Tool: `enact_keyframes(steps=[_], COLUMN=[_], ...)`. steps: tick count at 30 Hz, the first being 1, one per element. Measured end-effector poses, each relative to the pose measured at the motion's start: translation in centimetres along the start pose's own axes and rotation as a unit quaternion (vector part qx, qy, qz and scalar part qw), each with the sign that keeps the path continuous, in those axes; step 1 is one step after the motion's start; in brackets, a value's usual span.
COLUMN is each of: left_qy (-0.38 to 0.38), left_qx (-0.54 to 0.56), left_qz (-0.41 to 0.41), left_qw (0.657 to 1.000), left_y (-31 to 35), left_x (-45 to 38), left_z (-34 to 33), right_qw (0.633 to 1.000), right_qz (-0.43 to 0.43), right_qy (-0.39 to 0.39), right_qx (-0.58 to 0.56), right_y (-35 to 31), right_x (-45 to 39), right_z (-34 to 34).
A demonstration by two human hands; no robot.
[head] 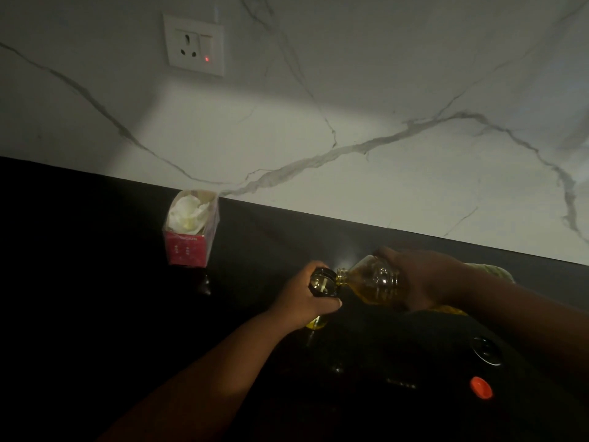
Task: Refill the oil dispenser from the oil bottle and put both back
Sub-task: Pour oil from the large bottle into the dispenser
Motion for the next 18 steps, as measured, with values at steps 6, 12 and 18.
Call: enact_keyframes(steps=[6,12,18], left_qy=[0.007,0.008,0.004], left_qx=[0.003,0.000,0.001], left_qz=[-0.004,-0.004,-0.006], left_qw=[1.000,1.000,1.000], left_y=[0.09,0.04,0.15], left_x=[0.07,0.02,0.03], left_z=[0.06,0.08,0.04], right_qw=[1.000,1.000,1.000], right_qz=[-0.004,0.002,0.000], right_qy=[0.008,0.001,-0.001], right_qx=[0.025,0.017,0.012], right_y=[0.08,-0.19,-0.16], right_x=[0.03,0.12,0.13], right_z=[0.06,0.22,0.17])
Point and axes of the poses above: each hand's wrist, its own x-axis away from the middle knuckle, its own z-axis out of the back of the hand, y = z × x, the point moved 9 cm from there along -x, towards the middle knuckle, and after that the axes turned 3 degrees about x, right-handed, at the moved point
